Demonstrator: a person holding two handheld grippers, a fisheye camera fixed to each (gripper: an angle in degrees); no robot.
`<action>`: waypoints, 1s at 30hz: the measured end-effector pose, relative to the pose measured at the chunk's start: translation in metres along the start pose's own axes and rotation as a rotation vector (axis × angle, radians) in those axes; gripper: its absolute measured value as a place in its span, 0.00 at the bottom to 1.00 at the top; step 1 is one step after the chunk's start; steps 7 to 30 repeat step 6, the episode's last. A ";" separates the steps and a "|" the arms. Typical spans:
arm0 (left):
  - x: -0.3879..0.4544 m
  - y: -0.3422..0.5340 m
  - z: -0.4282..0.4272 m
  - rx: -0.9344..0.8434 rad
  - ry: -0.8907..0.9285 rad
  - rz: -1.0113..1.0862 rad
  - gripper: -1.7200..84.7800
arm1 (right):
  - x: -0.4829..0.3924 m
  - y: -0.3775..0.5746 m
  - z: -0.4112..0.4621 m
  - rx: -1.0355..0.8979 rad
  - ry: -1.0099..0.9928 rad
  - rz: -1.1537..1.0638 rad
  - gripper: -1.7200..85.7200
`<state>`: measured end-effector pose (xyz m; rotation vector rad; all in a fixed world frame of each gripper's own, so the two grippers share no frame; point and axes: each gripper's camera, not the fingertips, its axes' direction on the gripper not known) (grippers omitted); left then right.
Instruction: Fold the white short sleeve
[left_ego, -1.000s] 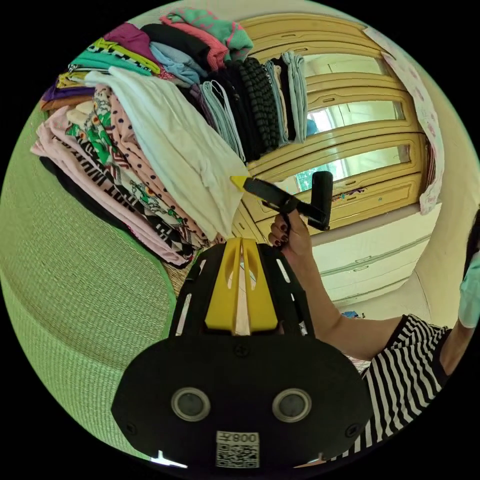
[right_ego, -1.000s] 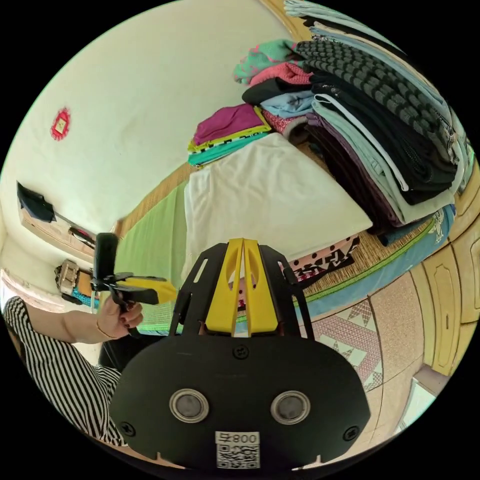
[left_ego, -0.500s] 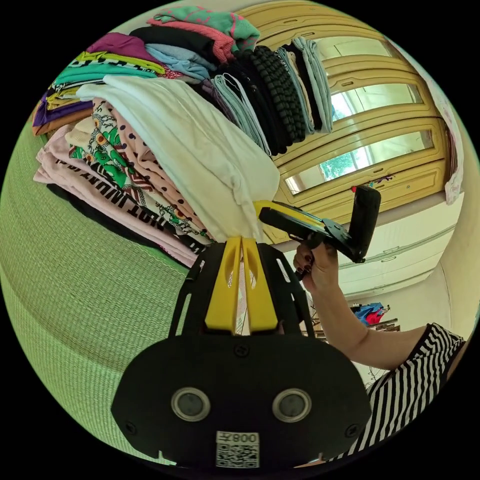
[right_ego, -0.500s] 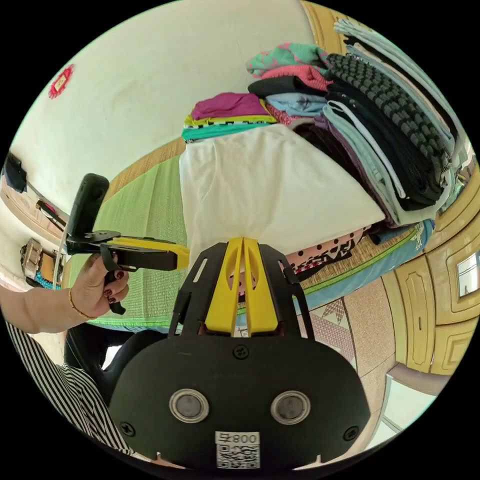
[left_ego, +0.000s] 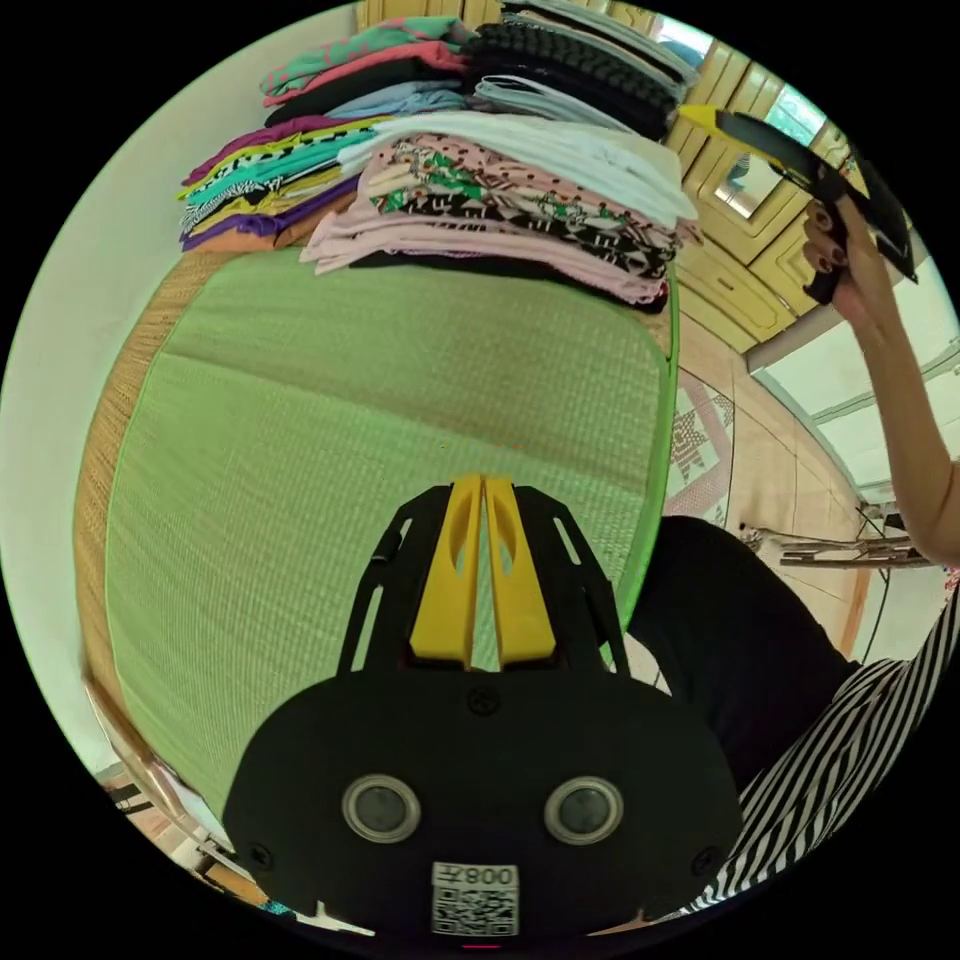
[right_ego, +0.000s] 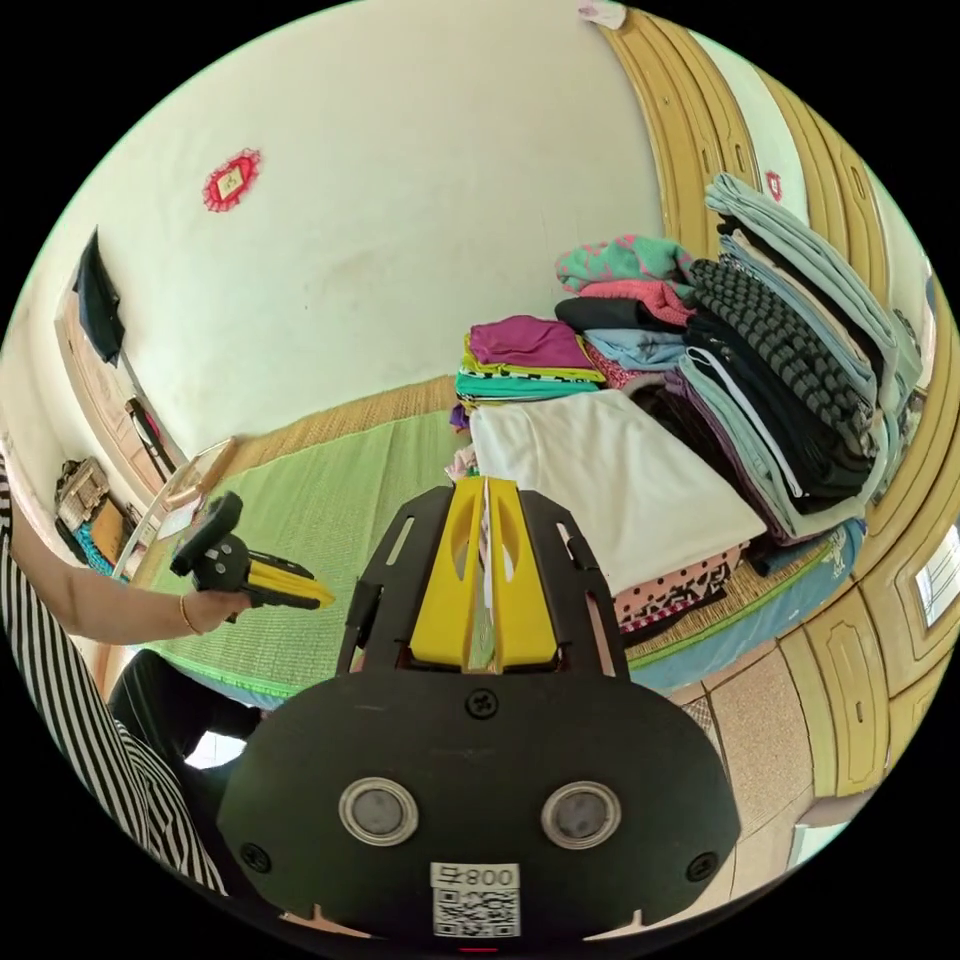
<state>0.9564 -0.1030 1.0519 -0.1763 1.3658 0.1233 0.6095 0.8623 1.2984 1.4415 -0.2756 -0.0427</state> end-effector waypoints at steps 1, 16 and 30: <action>0.005 0.011 0.006 -0.034 -0.002 -0.016 0.02 | -0.005 -0.007 0.003 0.025 -0.020 -0.008 0.04; 0.031 0.036 -0.008 0.023 -0.023 -0.088 0.02 | -0.022 -0.051 0.018 0.160 -0.055 -0.078 0.07; 0.031 0.036 -0.008 0.023 -0.023 -0.088 0.02 | -0.022 -0.051 0.018 0.160 -0.055 -0.078 0.07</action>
